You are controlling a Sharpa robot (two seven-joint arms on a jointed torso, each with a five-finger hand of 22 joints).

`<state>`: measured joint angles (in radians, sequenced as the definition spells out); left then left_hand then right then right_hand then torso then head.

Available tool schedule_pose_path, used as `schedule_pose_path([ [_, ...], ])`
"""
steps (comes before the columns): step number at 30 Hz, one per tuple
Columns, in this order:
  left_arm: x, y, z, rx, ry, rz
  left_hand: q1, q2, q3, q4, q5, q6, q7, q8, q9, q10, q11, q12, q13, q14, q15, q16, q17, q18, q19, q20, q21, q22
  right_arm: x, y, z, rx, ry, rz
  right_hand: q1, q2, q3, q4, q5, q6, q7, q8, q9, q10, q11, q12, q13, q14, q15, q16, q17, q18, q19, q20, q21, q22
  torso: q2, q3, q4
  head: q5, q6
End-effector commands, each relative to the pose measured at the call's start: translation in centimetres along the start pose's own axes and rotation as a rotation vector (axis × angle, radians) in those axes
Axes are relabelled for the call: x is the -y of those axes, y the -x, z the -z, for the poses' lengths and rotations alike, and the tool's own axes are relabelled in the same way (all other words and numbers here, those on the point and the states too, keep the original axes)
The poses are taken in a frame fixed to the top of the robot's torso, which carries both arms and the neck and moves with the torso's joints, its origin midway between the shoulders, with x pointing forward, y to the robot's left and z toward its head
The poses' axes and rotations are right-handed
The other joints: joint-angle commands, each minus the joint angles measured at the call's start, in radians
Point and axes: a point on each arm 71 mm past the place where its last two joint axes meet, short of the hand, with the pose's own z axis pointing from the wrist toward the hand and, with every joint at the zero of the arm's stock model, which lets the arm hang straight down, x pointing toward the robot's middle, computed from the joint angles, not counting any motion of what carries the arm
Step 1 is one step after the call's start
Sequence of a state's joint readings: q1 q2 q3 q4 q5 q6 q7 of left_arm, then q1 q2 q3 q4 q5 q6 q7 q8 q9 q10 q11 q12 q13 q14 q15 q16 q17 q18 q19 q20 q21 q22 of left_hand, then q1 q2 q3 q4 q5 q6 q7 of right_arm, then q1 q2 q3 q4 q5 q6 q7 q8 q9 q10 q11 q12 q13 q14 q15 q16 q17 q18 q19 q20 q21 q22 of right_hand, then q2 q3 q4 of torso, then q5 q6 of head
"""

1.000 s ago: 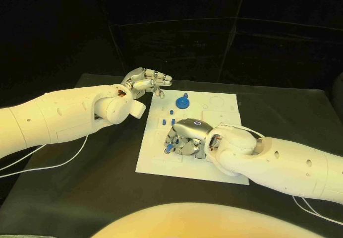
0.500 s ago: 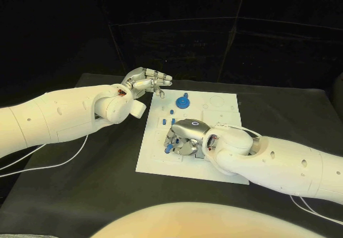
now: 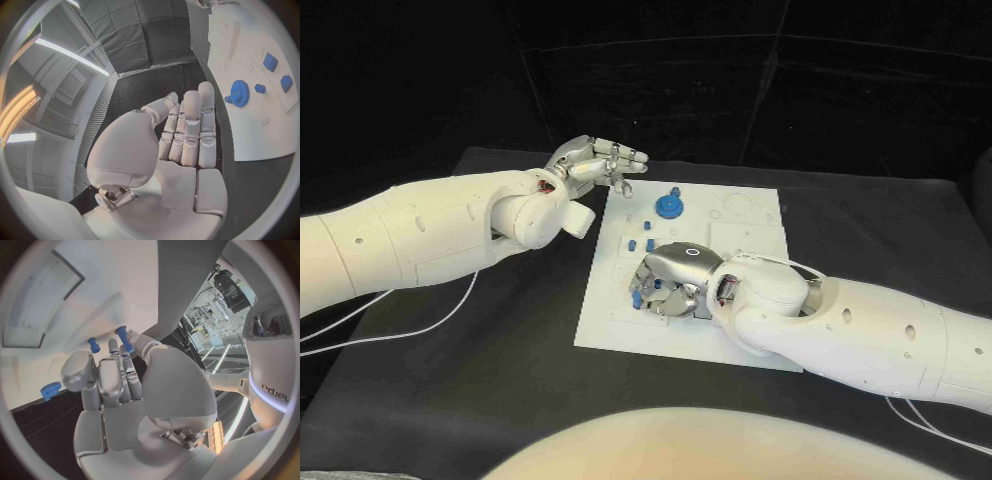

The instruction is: Assemble the parts on the task board

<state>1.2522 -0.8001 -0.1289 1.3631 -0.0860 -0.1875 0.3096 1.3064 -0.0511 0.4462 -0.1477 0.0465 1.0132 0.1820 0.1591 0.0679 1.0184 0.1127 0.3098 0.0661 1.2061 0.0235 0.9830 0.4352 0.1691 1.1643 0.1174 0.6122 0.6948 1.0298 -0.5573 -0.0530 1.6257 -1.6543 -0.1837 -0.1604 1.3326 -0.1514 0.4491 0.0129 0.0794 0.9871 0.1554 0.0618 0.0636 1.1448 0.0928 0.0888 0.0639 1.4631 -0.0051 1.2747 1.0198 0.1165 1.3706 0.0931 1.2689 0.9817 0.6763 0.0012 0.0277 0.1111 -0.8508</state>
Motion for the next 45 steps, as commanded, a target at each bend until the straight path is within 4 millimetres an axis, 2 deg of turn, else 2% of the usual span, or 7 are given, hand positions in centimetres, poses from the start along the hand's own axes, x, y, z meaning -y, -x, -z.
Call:
schedule_pose_path([
  [1,0.1,-0.1,0.0,-0.012,-0.002,0.007,-0.004,-0.005,0.001,-0.003,0.004,-0.003,0.006,0.002,-0.001,-0.002,0.002,0.004,-0.001,-0.006,-0.001,-0.004,-0.001,0.014,-0.006,0.001,-0.004,-0.001,-0.3,0.4,0.0,0.044,0.022,-0.015,-0.008,-0.004,-0.011,0.000,0.005,-0.014,0.002,-0.001,0.000,-0.006,-0.002,-0.002,0.002,0.018,0.006,-0.002,-0.002,-0.010,0.000,0.007,-0.004,-0.001,0.000,0.0005,0.0001,0.000,0.000],
  [17,0.1,0.0,0.0,-0.011,0.002,0.007,-0.005,-0.005,0.001,-0.003,0.004,-0.003,0.006,0.003,-0.001,-0.003,0.003,0.005,-0.001,-0.006,-0.001,-0.004,-0.002,0.013,-0.007,0.002,-0.005,-0.002,0.4,1.5,1.9,0.177,0.026,-0.070,-0.001,-0.004,-0.121,0.001,0.012,-0.135,-0.002,0.005,0.005,-0.063,-0.005,0.016,0.004,0.015,0.004,-0.003,-0.014,-0.005,-0.009,0.005,-0.019,-0.027,-0.002,0.0005,-0.0027,-0.013,0.012],
  [24,0.1,0.1,0.1,-0.010,0.003,0.006,-0.005,-0.005,0.001,-0.003,0.004,-0.003,0.006,0.003,-0.001,-0.003,0.003,0.005,-0.001,-0.006,-0.001,-0.004,-0.002,0.013,-0.007,0.002,-0.005,-0.002,3.8,3.1,6.0,0.224,-0.130,-0.198,-0.009,0.013,-0.153,0.019,0.033,-0.042,0.006,0.044,0.021,0.044,-0.010,0.092,0.024,0.019,0.001,0.009,0.001,-0.011,0.006,0.005,-0.001,0.004,-0.005,-0.0019,-0.0040,-0.059,0.031],
  [28,0.0,0.1,0.2,-0.010,0.003,0.007,-0.005,-0.005,0.001,-0.003,0.004,-0.003,0.006,0.003,-0.001,-0.003,0.003,0.005,-0.001,-0.007,0.000,-0.004,-0.003,0.013,-0.007,0.002,-0.005,-0.002,6.7,3.6,9.3,0.189,-0.302,-0.278,-0.088,-0.010,-0.217,0.065,0.083,0.018,-0.028,0.080,0.033,0.258,-0.052,0.245,0.106,0.038,-0.027,0.054,0.071,-0.026,0.044,-0.014,0.053,0.097,-0.009,-0.0052,-0.0119,-0.093,0.041],
  [30,0.0,0.1,0.2,-0.010,0.003,0.007,-0.005,-0.005,0.001,-0.004,0.004,-0.003,0.006,0.003,-0.001,-0.003,0.003,0.005,-0.001,-0.007,0.000,-0.004,-0.003,0.013,-0.007,0.002,-0.005,-0.002,7.8,3.7,10.8,0.173,-0.367,-0.289,-0.142,-0.020,-0.287,0.108,0.202,0.029,-0.058,0.101,0.037,0.355,-0.070,0.799,0.688,0.055,-0.050,0.112,0.167,-0.042,0.075,-0.051,0.101,0.178,-0.010,-0.0054,-0.0169,-0.109,0.048],
  [33,-0.1,0.2,0.4,-0.009,0.004,0.008,-0.005,-0.005,0.001,-0.004,0.004,-0.003,0.006,0.003,-0.001,-0.003,0.003,0.005,-0.001,-0.007,0.000,-0.004,-0.003,0.013,-0.007,0.002,-0.005,-0.002,8.9,3.8,12.6,0.156,-0.445,-0.292,-0.123,0.024,-0.364,0.144,0.203,0.016,-0.060,0.135,0.041,0.286,-0.063,1.094,1.001,0.059,-0.050,0.159,0.238,-0.042,0.077,-0.055,0.118,0.202,-0.013,-0.0051,-0.0291,-0.123,0.051],
  [45,-0.2,0.4,0.6,-0.006,0.006,0.008,-0.006,-0.005,0.000,-0.003,0.004,-0.002,0.006,0.004,-0.001,-0.002,0.003,0.006,-0.001,-0.007,0.000,-0.004,-0.004,0.013,-0.007,0.002,-0.006,-0.003,10.9,3.5,16.1,0.129,-0.654,-0.253,-0.158,0.025,-0.532,0.272,0.234,-0.017,-0.045,0.203,0.045,0.255,-0.067,1.202,1.149,0.061,-0.044,0.180,0.278,-0.047,0.078,-0.038,0.132,0.226,-0.020,-0.0053,-0.0420,-0.128,0.046],
])
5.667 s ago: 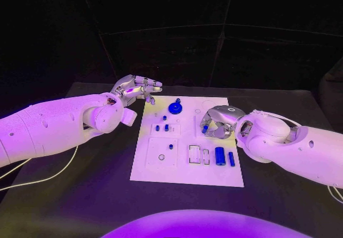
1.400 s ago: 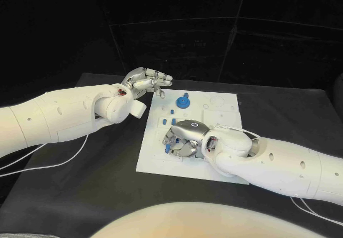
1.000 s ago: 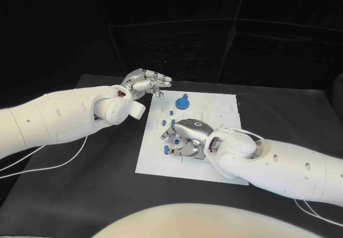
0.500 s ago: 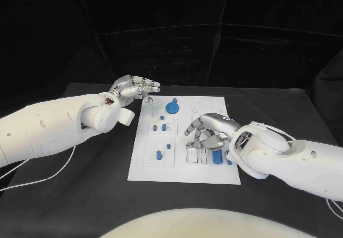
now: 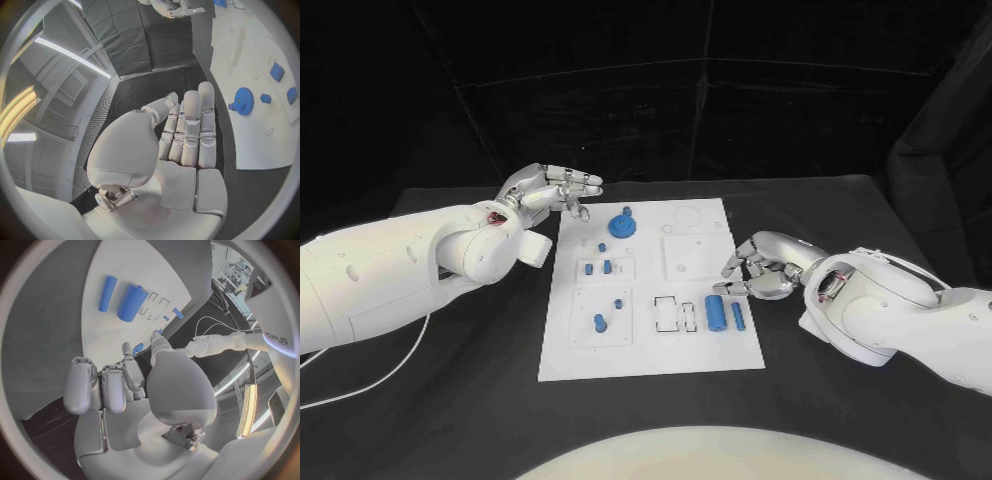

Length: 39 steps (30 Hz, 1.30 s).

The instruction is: Assemble the parts on the task board

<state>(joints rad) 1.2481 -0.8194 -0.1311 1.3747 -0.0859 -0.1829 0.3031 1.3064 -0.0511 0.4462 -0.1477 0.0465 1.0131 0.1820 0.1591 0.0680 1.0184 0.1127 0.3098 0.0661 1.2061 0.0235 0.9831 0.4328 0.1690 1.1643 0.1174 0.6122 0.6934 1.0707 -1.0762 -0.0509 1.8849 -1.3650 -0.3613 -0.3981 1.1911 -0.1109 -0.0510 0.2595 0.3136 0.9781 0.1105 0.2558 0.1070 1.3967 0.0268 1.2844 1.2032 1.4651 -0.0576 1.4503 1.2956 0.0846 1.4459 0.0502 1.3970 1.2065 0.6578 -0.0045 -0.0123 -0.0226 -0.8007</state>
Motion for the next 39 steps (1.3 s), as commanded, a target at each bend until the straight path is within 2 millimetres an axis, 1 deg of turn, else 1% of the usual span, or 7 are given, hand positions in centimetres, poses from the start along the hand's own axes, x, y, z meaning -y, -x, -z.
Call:
schedule_pose_path([
  [1,0.1,0.0,0.1,-0.009,-0.007,0.006,-0.006,-0.005,0.000,-0.003,0.004,-0.002,0.006,0.004,-0.001,-0.002,0.003,0.006,-0.001,-0.007,0.000,-0.004,-0.001,0.013,-0.007,0.002,-0.006,-0.001,0.5,-0.4,0.3,-0.018,-0.106,0.021,-0.016,-0.018,-0.039,0.029,-0.003,-0.009,0.000,0.011,0.002,0.004,-0.001,0.008,0.012,0.059,0.008,0.004,0.002,-0.015,0.003,0.005,0.004,0.002,-0.001,-0.0001,-0.0017,0.007,-0.005],
  [8,0.0,0.2,0.2,-0.006,-0.004,0.006,-0.006,-0.005,0.000,-0.003,0.004,-0.002,0.006,0.004,-0.001,-0.002,0.003,0.006,-0.001,-0.007,0.000,-0.004,-0.001,0.013,-0.007,0.002,-0.006,-0.001,0.4,-1.9,0.1,-0.054,-0.139,0.065,-0.005,-0.010,-0.070,0.032,-0.012,-0.001,-0.006,0.038,0.011,0.020,-0.005,0.037,0.054,0.066,0.006,0.023,0.044,-0.020,0.012,0.004,0.018,0.030,0.002,-0.0024,-0.0024,0.013,-0.009],
  [11,-0.1,0.3,0.3,-0.005,-0.003,0.006,-0.006,-0.005,0.000,-0.003,0.004,-0.002,0.006,0.004,-0.001,-0.002,0.003,0.006,-0.001,-0.007,0.000,-0.004,-0.001,0.013,-0.007,0.002,-0.006,-0.001,0.3,-2.3,-0.1,-0.063,-0.140,0.081,-0.003,-0.008,-0.074,0.032,-0.012,0.000,-0.007,0.042,0.012,0.024,-0.006,0.044,0.063,0.068,0.005,0.029,0.057,-0.022,0.015,0.004,0.023,0.040,0.001,-0.0038,-0.0004,0.013,-0.011],
  [17,-0.1,0.4,0.4,-0.003,-0.003,0.006,-0.006,-0.005,0.000,-0.003,0.004,-0.002,0.006,0.004,-0.001,-0.002,0.003,0.006,-0.001,-0.007,0.000,-0.004,-0.001,0.013,-0.007,0.002,-0.006,-0.001,0.0,-2.8,-0.3,-0.070,-0.130,0.100,0.000,-0.006,-0.082,0.032,-0.012,0.005,-0.010,0.053,0.017,0.033,-0.008,0.058,0.081,0.070,0.004,0.034,0.068,-0.023,0.017,0.003,0.026,0.046,0.001,-0.0017,-0.0020,0.017,-0.015],
  [23,-0.1,0.4,0.4,-0.005,-0.001,0.006,-0.007,-0.004,0.000,-0.003,0.004,-0.001,0.005,0.004,-0.001,-0.002,0.002,0.006,-0.001,-0.008,0.000,-0.004,-0.002,0.013,-0.007,0.002,-0.007,-0.002,-0.4,-3.4,-0.7,-0.085,-0.119,0.131,0.017,0.005,-0.087,0.029,-0.007,0.012,-0.014,0.069,0.025,0.041,-0.012,0.071,0.100,0.072,0.001,0.042,0.084,-0.024,0.019,0.001,0.030,0.053,0.000,-0.0030,-0.0039,0.015,-0.018],
  [29,-0.1,0.4,0.4,-0.007,0.000,0.007,-0.007,-0.004,0.000,-0.003,0.004,-0.001,0.005,0.004,-0.001,-0.002,0.002,0.006,-0.001,-0.008,0.000,-0.004,-0.002,0.013,-0.007,0.002,-0.007,-0.002,-0.4,-4.6,-0.9,-0.114,-0.122,0.169,0.037,0.010,-0.089,0.026,-0.006,0.012,-0.016,0.076,0.029,0.042,-0.013,0.073,0.105,0.073,0.000,0.046,0.093,-0.025,0.020,0.000,0.032,0.057,0.001,-0.0023,-0.0005,0.016,-0.020],
  [39,-0.1,0.5,0.5,-0.005,0.003,0.007,-0.007,-0.004,0.000,-0.003,0.004,-0.001,0.005,0.004,-0.001,-0.002,0.002,0.006,-0.001,-0.008,0.000,-0.004,-0.002,0.013,-0.007,0.002,-0.007,-0.002,-0.9,-5.8,-1.4,-0.131,-0.117,0.179,0.053,0.030,-0.093,0.027,0.011,0.025,-0.021,0.092,0.038,0.043,-0.017,0.073,0.110,0.074,-0.003,0.048,0.098,-0.026,0.021,-0.002,0.036,0.064,0.001,-0.0029,0.0005,0.018,-0.021],
])
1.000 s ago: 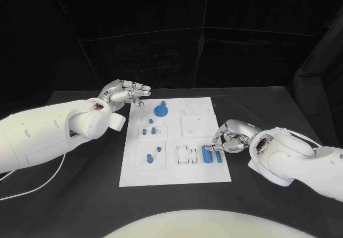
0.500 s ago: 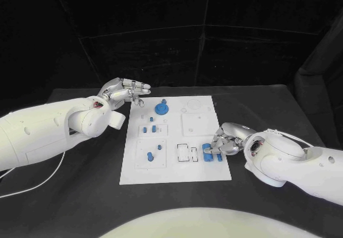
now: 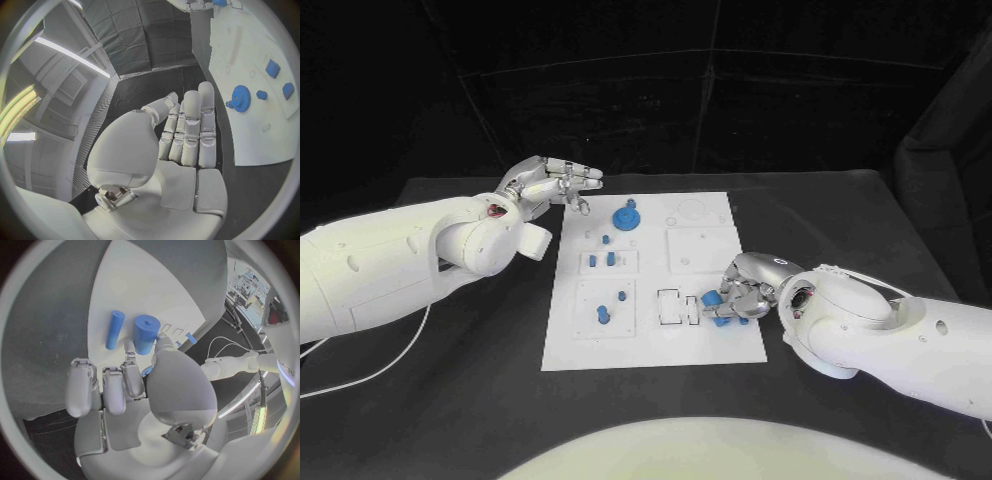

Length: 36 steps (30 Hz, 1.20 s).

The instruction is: Assemble the parts on the task board

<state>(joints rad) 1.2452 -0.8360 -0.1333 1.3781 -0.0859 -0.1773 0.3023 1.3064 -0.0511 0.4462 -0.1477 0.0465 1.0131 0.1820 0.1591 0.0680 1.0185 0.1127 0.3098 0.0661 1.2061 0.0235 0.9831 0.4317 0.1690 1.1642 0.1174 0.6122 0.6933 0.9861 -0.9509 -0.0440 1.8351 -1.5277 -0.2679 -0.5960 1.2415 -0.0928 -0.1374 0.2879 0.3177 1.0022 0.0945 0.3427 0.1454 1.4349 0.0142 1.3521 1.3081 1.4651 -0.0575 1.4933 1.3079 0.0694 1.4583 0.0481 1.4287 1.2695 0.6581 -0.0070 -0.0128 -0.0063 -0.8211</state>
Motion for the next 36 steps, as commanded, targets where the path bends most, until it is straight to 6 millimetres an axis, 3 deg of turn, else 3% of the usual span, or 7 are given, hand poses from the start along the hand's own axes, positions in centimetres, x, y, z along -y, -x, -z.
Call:
schedule_pose_path([
  [1,0.1,-0.1,0.0,-0.012,-0.004,0.007,-0.007,-0.004,0.000,-0.003,0.004,-0.001,0.005,0.004,-0.001,-0.002,0.002,0.006,-0.001,-0.008,0.000,-0.004,-0.001,0.013,-0.007,0.002,-0.007,-0.002,0.1,-0.9,0.0,-0.025,-0.022,0.029,0.000,0.023,-0.007,0.001,0.018,0.003,-0.006,0.007,0.002,0.004,-0.006,0.003,0.004,0.074,-0.004,0.006,0.087,-0.011,0.008,-0.001,0.004,0.001,0.000,-0.0004,0.0001,0.003,-0.001],
  [4,0.1,-0.1,0.0,-0.012,-0.003,0.007,-0.007,-0.004,0.000,-0.003,0.004,-0.001,0.005,0.004,-0.001,-0.002,0.002,0.006,-0.001,-0.008,0.000,-0.004,-0.001,0.013,-0.007,0.002,-0.007,-0.002,0.0,-0.8,0.0,-0.002,-0.022,0.011,-0.001,0.039,-0.006,0.001,0.033,0.010,-0.009,0.012,0.005,0.005,-0.008,0.003,0.005,0.074,-0.005,0.007,0.090,-0.011,0.009,-0.002,0.005,0.003,0.000,-0.0002,-0.0013,0.005,0.000],
  [5,0.1,0.0,0.0,-0.012,-0.003,0.007,-0.007,-0.004,0.000,-0.003,0.004,-0.001,0.005,0.004,-0.001,-0.002,0.002,0.006,-0.001,-0.008,0.000,-0.004,-0.001,0.013,-0.007,0.002,-0.007,-0.002,-0.1,-0.7,0.1,0.017,-0.019,-0.005,0.003,0.055,-0.004,-0.001,0.059,0.024,-0.014,0.021,0.011,0.009,-0.012,0.006,0.011,0.075,-0.008,0.009,0.095,-0.012,0.011,-0.005,0.008,0.009,-0.001,-0.0001,-0.0022,0.006,0.001],
  [7,0.1,0.0,0.0,-0.012,-0.002,0.007,-0.007,-0.004,0.000,-0.003,0.004,-0.001,0.005,0.004,-0.001,-0.002,0.002,0.006,-0.001,-0.008,0.000,-0.004,-0.001,0.013,-0.007,0.002,-0.007,-0.002,-0.2,-0.5,0.3,0.040,-0.012,-0.030,0.006,0.064,-0.003,-0.002,0.075,0.034,-0.018,0.026,0.016,0.013,-0.015,0.011,0.017,0.075,-0.011,0.011,0.100,-0.013,0.013,-0.007,0.010,0.014,-0.002,0.0003,-0.0038,0.007,0.002],
  [18,0.1,-0.1,0.0,-0.018,0.003,0.008,-0.008,-0.003,-0.001,-0.002,0.004,0.000,0.005,0.005,0.000,-0.002,0.002,0.007,-0.001,-0.008,0.000,-0.003,-0.002,0.013,-0.008,0.002,-0.007,-0.002,-1.7,0.4,2.6,0.116,0.047,-0.188,0.026,0.087,-0.007,-0.003,0.138,0.062,-0.033,0.038,0.037,0.024,-0.029,0.015,0.030,0.077,-0.024,0.015,0.111,-0.017,0.021,-0.021,0.020,0.034,-0.002,-0.0024,0.0008,0.003,0.011],
  [30,0.0,-0.3,-0.1,-0.025,0.005,0.010,-0.008,-0.003,-0.001,-0.002,0.004,0.000,0.005,0.005,0.000,-0.002,0.002,0.007,-0.001,-0.008,0.000,-0.003,-0.002,0.013,-0.008,0.002,-0.007,-0.002,-3.5,-0.3,2.0,0.063,0.065,-0.210,0.019,0.092,-0.014,0.000,0.148,0.065,-0.034,0.037,0.043,0.026,-0.031,0.014,0.031,0.077,-0.026,0.015,0.112,-0.017,0.022,-0.023,0.021,0.036,0.000,-0.0037,0.0013,0.012,0.016],
  [36,0.0,-0.5,-0.1,-0.029,0.006,0.011,-0.010,-0.003,-0.002,-0.001,0.004,0.000,0.005,0.005,0.000,-0.002,0.002,0.007,-0.001,-0.008,0.000,-0.003,-0.002,0.013,-0.008,0.003,-0.008,-0.003,-4.4,-1.0,1.0,0.010,0.056,-0.185,-0.007,0.102,-0.029,0.003,0.136,0.070,-0.036,0.036,0.050,0.023,-0.033,0.003,0.023,0.076,-0.027,0.013,0.108,-0.017,0.022,-0.023,0.021,0.037,0.001,-0.0051,0.0076,0.012,0.012],
])
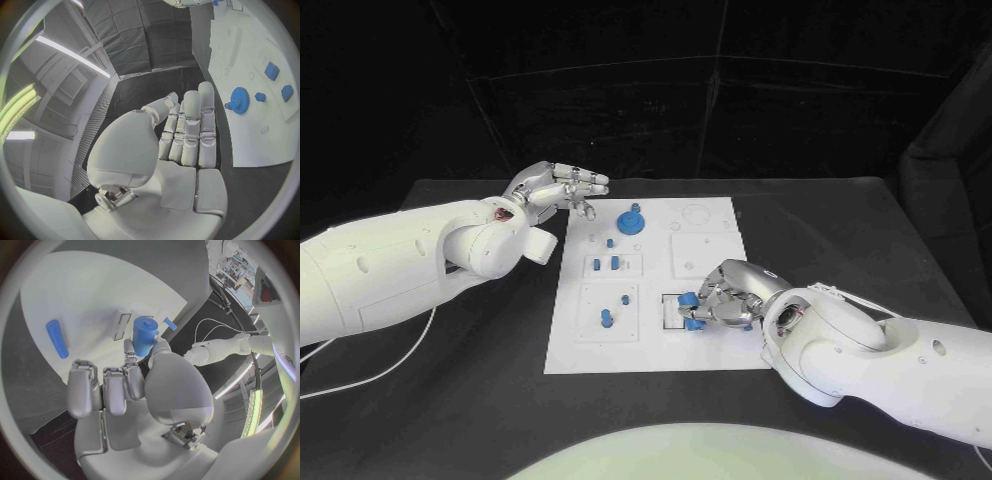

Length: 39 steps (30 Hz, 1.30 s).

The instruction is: Assemble the parts on the task board

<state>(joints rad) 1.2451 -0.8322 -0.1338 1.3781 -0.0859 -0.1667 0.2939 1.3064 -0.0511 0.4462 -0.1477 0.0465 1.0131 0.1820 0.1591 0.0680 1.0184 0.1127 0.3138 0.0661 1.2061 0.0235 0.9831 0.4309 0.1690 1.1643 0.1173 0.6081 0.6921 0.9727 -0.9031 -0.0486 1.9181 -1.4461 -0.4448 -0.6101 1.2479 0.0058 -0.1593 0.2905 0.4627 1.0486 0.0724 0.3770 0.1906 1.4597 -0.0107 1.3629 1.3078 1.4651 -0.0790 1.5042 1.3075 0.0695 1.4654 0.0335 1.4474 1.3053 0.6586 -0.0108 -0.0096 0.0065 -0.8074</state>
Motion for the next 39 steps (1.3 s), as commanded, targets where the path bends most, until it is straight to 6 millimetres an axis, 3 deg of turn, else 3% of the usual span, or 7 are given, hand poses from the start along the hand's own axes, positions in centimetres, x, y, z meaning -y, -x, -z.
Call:
schedule_pose_path([
  [1,0.1,-0.2,-0.1,-0.016,-0.002,0.007,-0.010,-0.003,-0.002,-0.001,0.004,0.000,0.005,0.005,0.000,-0.002,0.002,0.003,-0.001,-0.008,0.000,-0.003,-0.002,0.013,-0.008,0.003,-0.004,-0.002,-0.1,-0.4,-0.4,-0.042,-0.026,0.010,-0.016,0.004,-0.008,0.001,-0.010,0.024,-0.014,0.001,0.006,-0.002,-0.008,-0.010,0.022,0.076,-0.005,0.002,0.107,-0.018,0.015,-0.009,0.003,0.001,0.000,-0.0015,0.0052,-0.001,-0.002],
  [14,0.1,-0.5,-0.2,-0.024,0.000,0.009,-0.010,-0.003,-0.002,-0.001,0.004,0.000,0.005,0.005,0.000,-0.002,0.002,0.003,-0.001,-0.008,0.000,-0.003,-0.002,0.013,-0.008,0.003,-0.004,-0.002,-0.8,-1.1,-1.7,-0.056,-0.044,0.036,-0.059,0.023,-0.043,0.000,-0.070,0.038,-0.022,0.004,0.027,0.003,-0.015,-0.018,0.026,0.076,-0.011,0.000,0.108,-0.018,0.015,-0.013,0.002,0.002,0.000,-0.0008,0.0047,0.007,-0.002],
  [20,0.1,-0.6,-0.3,-0.024,0.001,0.009,-0.010,-0.003,-0.002,-0.001,0.004,0.000,0.005,0.005,0.000,-0.002,0.002,0.003,-0.001,-0.008,0.000,-0.003,-0.002,0.013,-0.008,0.003,-0.004,-0.002,-0.8,-1.0,-2.0,-0.031,-0.039,0.062,-0.097,0.019,-0.078,0.000,-0.228,0.039,-0.023,0.003,0.040,0.003,-0.015,-0.025,0.026,0.075,-0.012,-0.002,0.105,-0.018,0.016,-0.015,0.002,0.003,-0.001,-0.0007,0.0028,0.008,-0.002],
  [23,0.1,-0.6,-0.3,-0.025,0.002,0.009,-0.010,-0.003,-0.002,-0.001,0.004,0.000,0.005,0.005,0.000,-0.002,0.002,0.003,-0.001,-0.008,0.000,-0.003,-0.002,0.013,-0.008,0.003,-0.004,-0.002,-0.8,-0.9,-2.1,-0.017,-0.037,0.072,-0.153,-0.016,-0.099,0.001,-0.383,0.034,-0.022,0.000,0.049,0.001,-0.013,-0.033,0.024,0.074,-0.011,-0.005,0.100,-0.017,0.014,-0.014,0.000,0.001,0.000,-0.0005,0.0025,0.010,-0.003],
  [32,0.1,-0.5,-0.3,-0.025,0.003,0.009,-0.010,-0.003,-0.002,-0.001,0.004,0.000,0.005,0.005,0.000,-0.002,0.002,0.003,-0.001,-0.008,0.000,-0.003,-0.002,0.013,-0.008,0.003,-0.004,-0.002,-0.9,-0.7,-2.0,0.014,-0.022,0.084,-0.249,-0.114,-0.042,0.007,-0.413,0.024,-0.019,-0.006,0.065,-0.009,-0.012,-0.060,0.009,0.071,-0.010,-0.014,0.087,-0.016,0.012,-0.013,-0.005,-0.004,0.000,0.0013,0.0033,0.009,-0.004],
  [36,0.1,-0.5,-0.2,-0.025,0.005,0.009,-0.010,-0.003,-0.002,-0.001,0.004,0.000,0.005,0.005,0.000,-0.002,0.002,0.003,-0.001,-0.008,0.000,-0.003,-0.002,0.013,-0.008,0.003,-0.004,-0.002,-1.1,-0.6,-1.7,0.016,-0.011,0.082,-0.233,-0.110,-0.018,0.004,-0.409,0.025,-0.019,-0.006,0.070,-0.007,-0.011,-0.059,0.013,0.072,-0.009,-0.012,0.090,-0.018,0.014,-0.012,-0.002,0.002,0.001,0.0020,0.0026,0.009,-0.006],
  [39,0.1,-0.5,-0.2,-0.024,0.005,0.009,-0.010,-0.003,-0.002,-0.001,0.004,0.000,0.005,0.005,0.000,-0.002,0.002,0.003,-0.001,-0.008,0.000,-0.003,-0.002,0.013,-0.008,0.003,-0.004,-0.002,-1.1,-0.6,-1.5,0.011,-0.006,0.083,-0.124,-0.075,0.022,-0.027,-0.376,0.026,-0.020,-0.007,0.077,-0.004,-0.012,-0.058,0.018,0.073,-0.009,-0.011,0.094,-0.018,0.015,-0.012,0.000,0.007,0.000,0.0010,0.0016,0.009,-0.007],
])
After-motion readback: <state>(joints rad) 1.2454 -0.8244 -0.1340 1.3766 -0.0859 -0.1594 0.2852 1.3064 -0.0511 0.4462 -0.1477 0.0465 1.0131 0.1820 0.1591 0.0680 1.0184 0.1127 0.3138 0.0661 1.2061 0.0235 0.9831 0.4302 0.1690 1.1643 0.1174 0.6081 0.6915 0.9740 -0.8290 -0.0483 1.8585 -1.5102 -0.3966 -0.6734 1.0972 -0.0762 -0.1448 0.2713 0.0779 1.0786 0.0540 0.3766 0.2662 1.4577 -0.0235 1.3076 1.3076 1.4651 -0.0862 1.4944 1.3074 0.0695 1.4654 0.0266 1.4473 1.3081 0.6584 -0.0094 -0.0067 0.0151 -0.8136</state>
